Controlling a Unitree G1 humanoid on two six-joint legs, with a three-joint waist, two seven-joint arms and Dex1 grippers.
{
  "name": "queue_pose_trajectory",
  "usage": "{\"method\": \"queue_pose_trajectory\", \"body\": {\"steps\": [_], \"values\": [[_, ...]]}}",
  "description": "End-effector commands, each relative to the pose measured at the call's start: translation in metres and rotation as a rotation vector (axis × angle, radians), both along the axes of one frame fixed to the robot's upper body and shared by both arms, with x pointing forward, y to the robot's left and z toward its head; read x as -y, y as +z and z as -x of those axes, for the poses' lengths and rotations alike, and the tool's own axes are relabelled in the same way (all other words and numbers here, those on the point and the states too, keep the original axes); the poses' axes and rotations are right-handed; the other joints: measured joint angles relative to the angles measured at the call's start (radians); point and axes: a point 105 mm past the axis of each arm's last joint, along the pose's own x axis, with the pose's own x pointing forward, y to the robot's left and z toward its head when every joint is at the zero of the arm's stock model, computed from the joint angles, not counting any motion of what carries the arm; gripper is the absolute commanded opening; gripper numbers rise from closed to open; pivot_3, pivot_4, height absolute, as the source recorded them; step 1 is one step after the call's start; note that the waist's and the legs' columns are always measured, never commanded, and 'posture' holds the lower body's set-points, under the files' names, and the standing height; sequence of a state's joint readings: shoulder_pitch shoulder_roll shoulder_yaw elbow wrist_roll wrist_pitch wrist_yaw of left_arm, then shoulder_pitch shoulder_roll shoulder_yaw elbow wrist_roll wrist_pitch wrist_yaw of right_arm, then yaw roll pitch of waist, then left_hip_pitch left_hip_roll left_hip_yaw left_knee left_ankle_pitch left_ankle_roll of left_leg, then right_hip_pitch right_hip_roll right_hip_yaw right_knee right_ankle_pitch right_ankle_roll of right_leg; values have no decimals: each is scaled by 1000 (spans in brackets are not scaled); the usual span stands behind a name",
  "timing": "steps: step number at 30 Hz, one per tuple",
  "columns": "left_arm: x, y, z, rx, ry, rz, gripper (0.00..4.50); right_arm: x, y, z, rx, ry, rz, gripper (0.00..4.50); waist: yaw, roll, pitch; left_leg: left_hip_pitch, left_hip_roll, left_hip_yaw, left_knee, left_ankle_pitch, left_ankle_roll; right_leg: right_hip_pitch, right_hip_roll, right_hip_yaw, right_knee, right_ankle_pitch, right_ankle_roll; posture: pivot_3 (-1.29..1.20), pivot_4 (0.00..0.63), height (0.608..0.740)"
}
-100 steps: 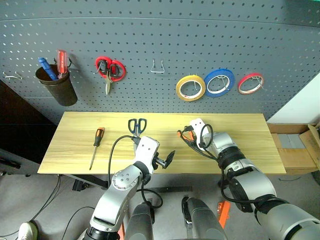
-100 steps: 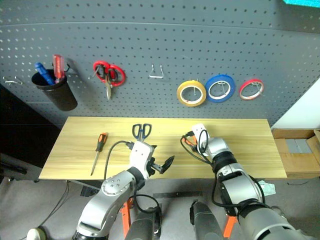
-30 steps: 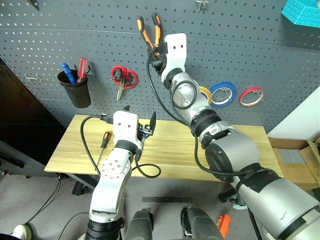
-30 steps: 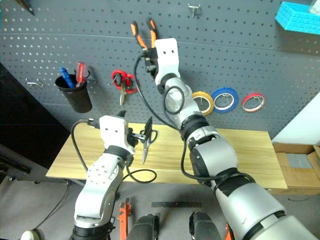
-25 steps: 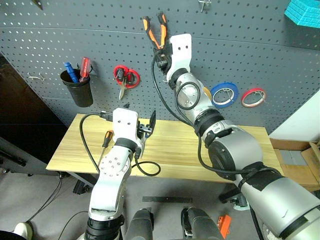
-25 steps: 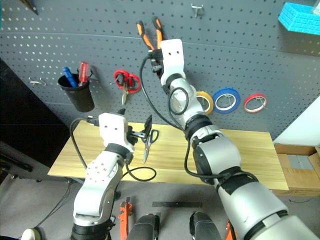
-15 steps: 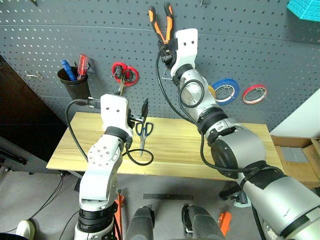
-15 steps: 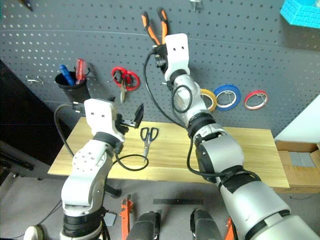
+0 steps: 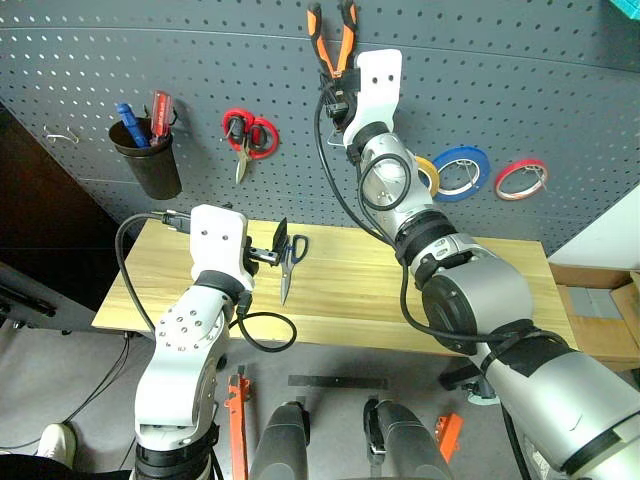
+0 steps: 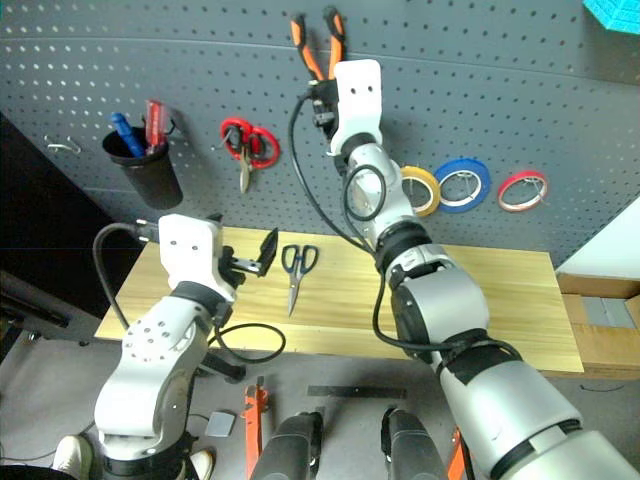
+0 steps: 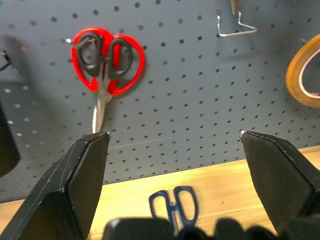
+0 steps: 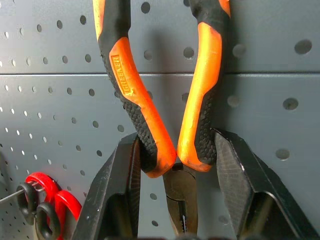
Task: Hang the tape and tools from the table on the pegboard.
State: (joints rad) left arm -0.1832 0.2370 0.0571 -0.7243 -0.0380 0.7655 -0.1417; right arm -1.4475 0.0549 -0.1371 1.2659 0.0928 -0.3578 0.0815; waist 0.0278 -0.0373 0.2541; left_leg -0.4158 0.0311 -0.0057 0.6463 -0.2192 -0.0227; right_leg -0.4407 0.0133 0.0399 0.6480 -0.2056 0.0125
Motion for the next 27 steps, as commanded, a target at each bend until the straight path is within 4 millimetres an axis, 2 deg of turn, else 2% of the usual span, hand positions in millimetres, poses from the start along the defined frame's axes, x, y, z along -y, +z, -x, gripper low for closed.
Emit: {"method": "queue_pose_trajectory", "body": {"steps": [1, 8, 18, 20, 21, 27], "values": [[-3, 13, 10, 47, 11, -8, 4500, 11, 1, -3, -14, -35, -39, 1732, 1, 0, 3, 0, 0, -1, 0, 0, 1, 0, 0, 0, 0, -1, 1, 266, 291, 740], [-9, 14, 13, 41, 31, -17, 4500, 5, -42, -4, -89, -21, 11, 1732, 5, 1, 4, -1, 0, -7, -1, 1, 1, 1, 0, -1, -1, -1, 0, 273, 291, 740], [-10, 13, 11, 37, 28, -17, 4500, 7, -56, -6, -133, -39, 45, 1732, 5, 4, 10, -2, 0, -9, -2, 1, 1, 0, 0, -2, -1, -2, -1, 259, 282, 740], [-9, 13, 9, 40, 25, -16, 4500, 6, -56, -6, -128, -38, 49, 2447, 4, 4, 10, -2, 0, -9, -2, 1, 1, 0, 0, -2, -1, -3, -1, 254, 277, 740], [-8, 14, 9, 41, 23, -14, 4500, 6, -55, -5, -126, -37, 49, 2567, 4, 4, 10, -2, 0, -9, -2, 1, 1, 0, 0, -2, -1, -3, -1, 252, 275, 740], [-6, 14, 5, 50, 12, -7, 4500, 9, -56, -5, -119, -46, 58, 4489, 4, 4, 10, -2, 0, -9, -3, 1, 1, 0, 0, -2, -2, -3, -1, 230, 261, 740]]}}
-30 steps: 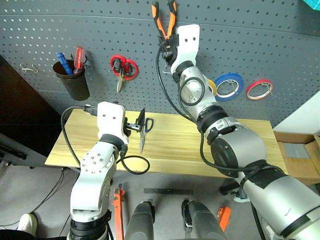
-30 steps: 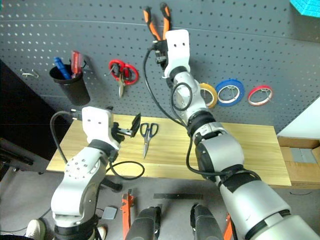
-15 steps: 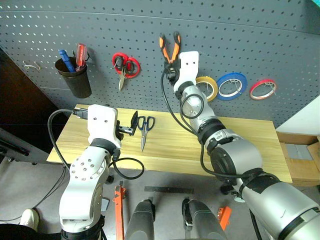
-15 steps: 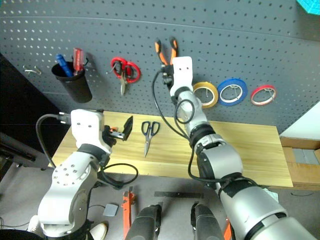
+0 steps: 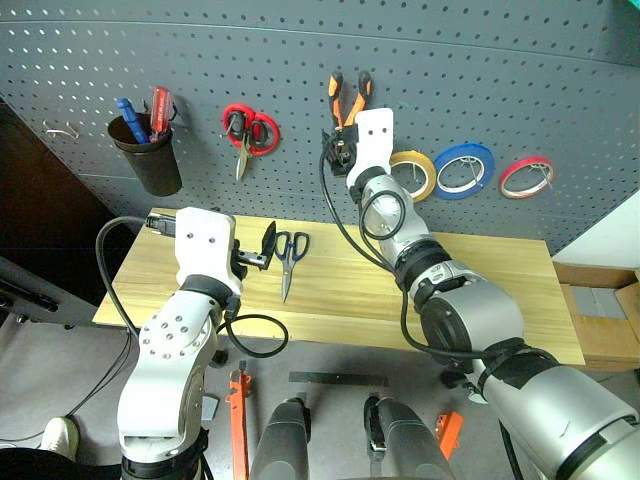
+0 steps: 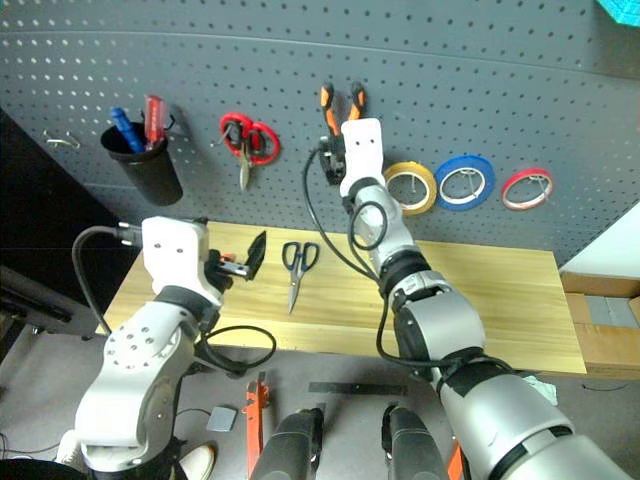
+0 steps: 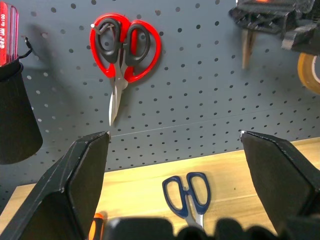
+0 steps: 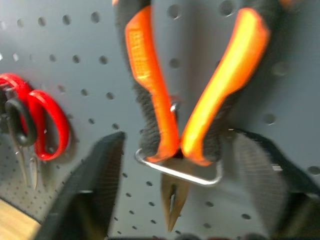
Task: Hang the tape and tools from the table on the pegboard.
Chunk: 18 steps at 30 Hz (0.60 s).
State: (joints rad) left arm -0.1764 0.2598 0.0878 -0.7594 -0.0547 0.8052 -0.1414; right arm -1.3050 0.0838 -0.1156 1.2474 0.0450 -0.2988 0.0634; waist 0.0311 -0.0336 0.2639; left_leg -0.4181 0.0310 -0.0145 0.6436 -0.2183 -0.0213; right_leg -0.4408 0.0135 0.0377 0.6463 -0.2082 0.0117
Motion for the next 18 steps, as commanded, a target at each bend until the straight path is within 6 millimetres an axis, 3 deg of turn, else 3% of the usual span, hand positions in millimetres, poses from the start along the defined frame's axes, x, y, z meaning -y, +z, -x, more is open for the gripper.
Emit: {"method": "queue_pose_trajectory", "body": {"steps": [1, 10, 18], "values": [[3, 11, 0, 59, -13, 2, 4500, 8, 12, 0, 48, -20, -6, 4489, 1, 0, 0, 0, 0, 0, 0, 0, 0, 0, 0, 0, 0, 0, 0, 217, 250, 740], [7, 11, -13, 96, -37, 20, 4500, 13, 10, 15, 81, 76, -18, 4489, -5, -1, -1, -3, 0, 1, 1, 0, 0, -1, -2, 0, 0, 0, 0, 153, 205, 740], [9, 13, -21, 126, -38, 28, 4500, 15, 4, 57, 43, 223, 38, 4489, -8, -1, -3, -5, 1, 0, 0, 0, -1, -3, -2, -1, 0, 3, -4, 119, 173, 740]]}}
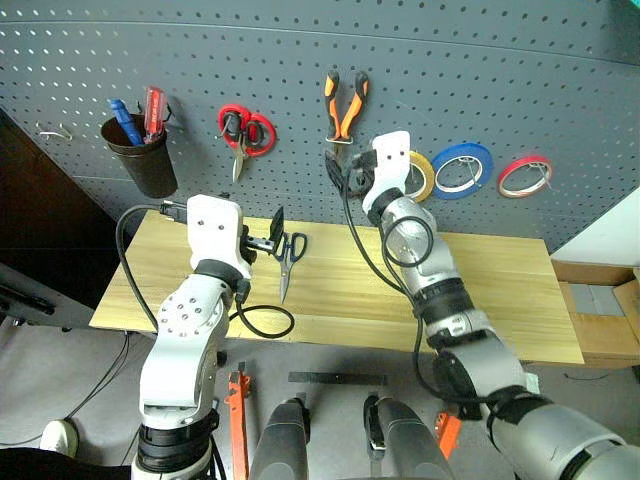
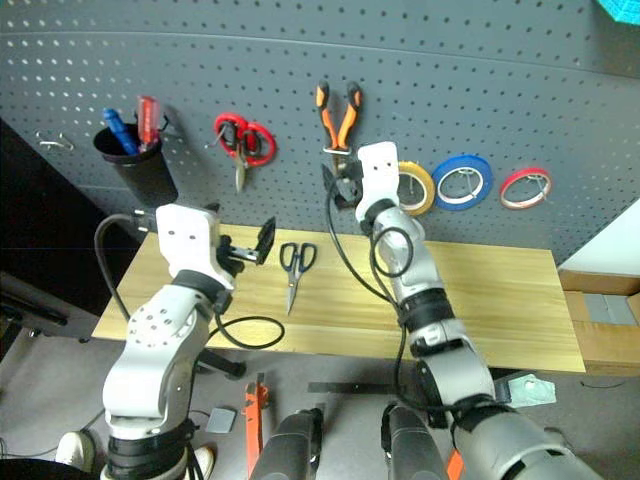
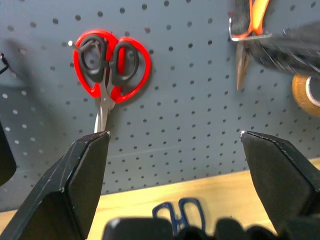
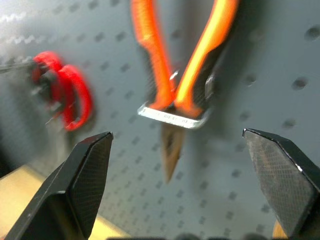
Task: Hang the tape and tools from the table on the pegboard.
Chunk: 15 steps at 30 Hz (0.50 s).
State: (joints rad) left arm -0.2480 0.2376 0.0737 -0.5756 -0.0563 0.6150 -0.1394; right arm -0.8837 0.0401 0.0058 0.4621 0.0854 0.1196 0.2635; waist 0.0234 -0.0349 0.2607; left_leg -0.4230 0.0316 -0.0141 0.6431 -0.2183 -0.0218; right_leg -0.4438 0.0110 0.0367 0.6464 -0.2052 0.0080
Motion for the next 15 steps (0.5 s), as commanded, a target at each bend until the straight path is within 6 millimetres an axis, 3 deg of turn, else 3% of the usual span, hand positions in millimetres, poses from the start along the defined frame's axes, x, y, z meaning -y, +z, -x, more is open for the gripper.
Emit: {"method": "queue_pose_trajectory", "body": {"steps": [1, 8, 15], "values": [[4, 9, 2, 55, -7, 1, 4500, -3, 24, 24, 49, 92, -1, 4489, 0, 0, 0, 0, 0, 0, 0, 0, 0, 0, 0, 0, 0, 0, 0, 115, 167, 740], [8, -14, -3, -35, 28, 44, 4500, 13, -7, 56, 5, 279, 173, 4489, 0, -1, -4, 0, -2, 1, 3, 0, 0, 2, 0, 0, -1, -2, 6, 89, 178, 740], [17, -61, -11, -228, 66, 129, 4500, 37, -30, 86, -36, 462, 261, 4489, -6, -1, -4, 3, -2, 6, 3, 0, 0, 2, 1, 1, 0, -1, 7, 61, 185, 740]]}}
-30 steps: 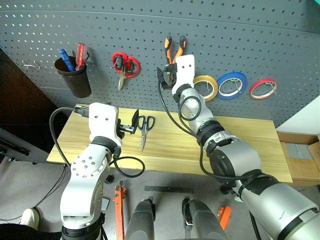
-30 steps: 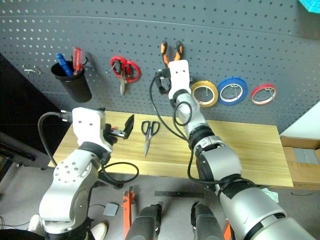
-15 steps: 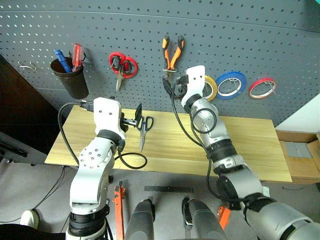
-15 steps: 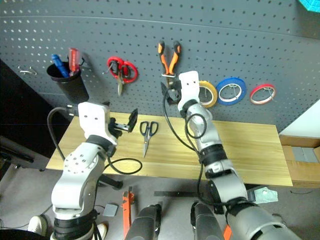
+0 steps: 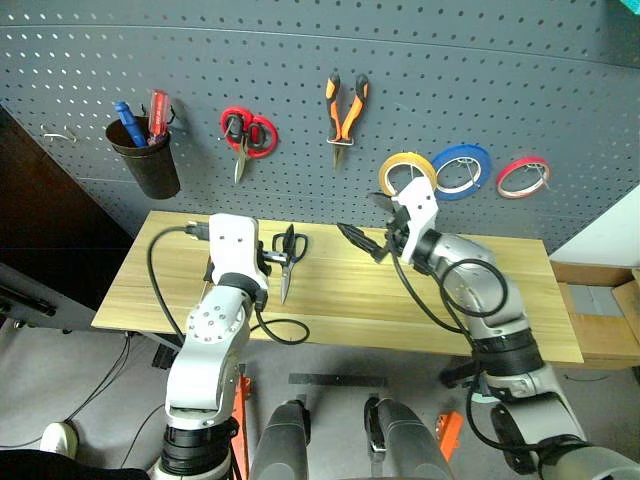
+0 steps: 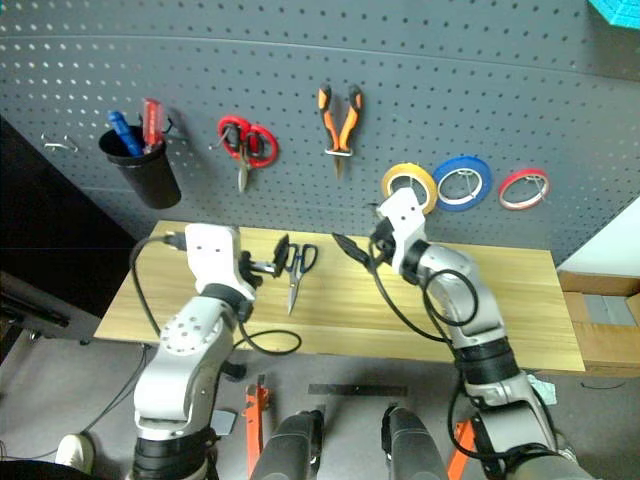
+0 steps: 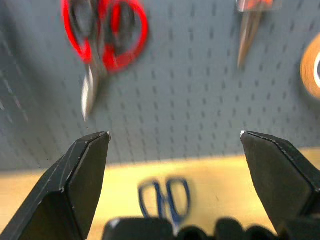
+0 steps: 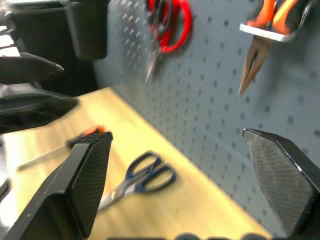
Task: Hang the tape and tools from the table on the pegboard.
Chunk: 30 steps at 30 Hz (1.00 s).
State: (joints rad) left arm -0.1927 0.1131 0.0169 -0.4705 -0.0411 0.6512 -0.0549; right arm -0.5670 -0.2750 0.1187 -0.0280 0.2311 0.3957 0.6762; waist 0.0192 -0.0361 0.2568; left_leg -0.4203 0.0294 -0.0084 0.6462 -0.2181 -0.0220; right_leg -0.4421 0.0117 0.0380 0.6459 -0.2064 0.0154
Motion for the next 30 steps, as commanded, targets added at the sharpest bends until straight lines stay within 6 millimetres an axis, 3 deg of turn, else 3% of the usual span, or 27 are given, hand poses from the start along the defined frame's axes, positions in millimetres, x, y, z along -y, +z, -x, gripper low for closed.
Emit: {"method": "queue_pose_trajectory", "body": {"steps": [1, 8, 13, 18, 23, 30], "values": [[4, -12, -6, -54, 29, 27, 4500, 0, 9, 23, 27, 148, 13, 4489, -3, 0, 0, 0, 0, 0, 0, 0, 0, 0, 1, 0, 0, 0, 0, 55, 189, 740], [-2, -66, -29, -241, 142, 80, 4500, -3, 0, 46, 2, 329, 94, 4489, -23, 0, 0, 3, 0, 1, 0, 0, 0, 1, 3, 0, 2, 0, 0, 17, 215, 740], [1, -84, -43, -304, 179, -66, 4500, -14, 3, 66, -59, 464, 102, 4489, -27, -1, 1, 3, 0, 1, 0, 0, 0, 1, 4, 1, 2, 0, 1, 0, 252, 740], [3, -98, -45, -379, 180, -105, 4500, -10, -18, 66, -83, 454, 147, 4489, -29, -2, 1, 3, -1, 2, 0, 0, 0, 1, 3, 2, 1, 0, 1, -5, 282, 740], [-6, -100, -44, -406, 179, -120, 4500, -12, -20, 66, -95, 448, 152, 4489, -37, -2, 8, 3, 0, 3, 0, 0, 0, 1, 3, 3, 1, 0, 1, -9, 312, 740], [-11, -107, -43, -479, 80, -119, 4500, -9, -26, 42, -60, 332, 221, 4489, -49, -1, 33, 4, 0, 3, 0, 0, 0, 1, 3, 2, 3, 0, 1, -10, 344, 740]]}}
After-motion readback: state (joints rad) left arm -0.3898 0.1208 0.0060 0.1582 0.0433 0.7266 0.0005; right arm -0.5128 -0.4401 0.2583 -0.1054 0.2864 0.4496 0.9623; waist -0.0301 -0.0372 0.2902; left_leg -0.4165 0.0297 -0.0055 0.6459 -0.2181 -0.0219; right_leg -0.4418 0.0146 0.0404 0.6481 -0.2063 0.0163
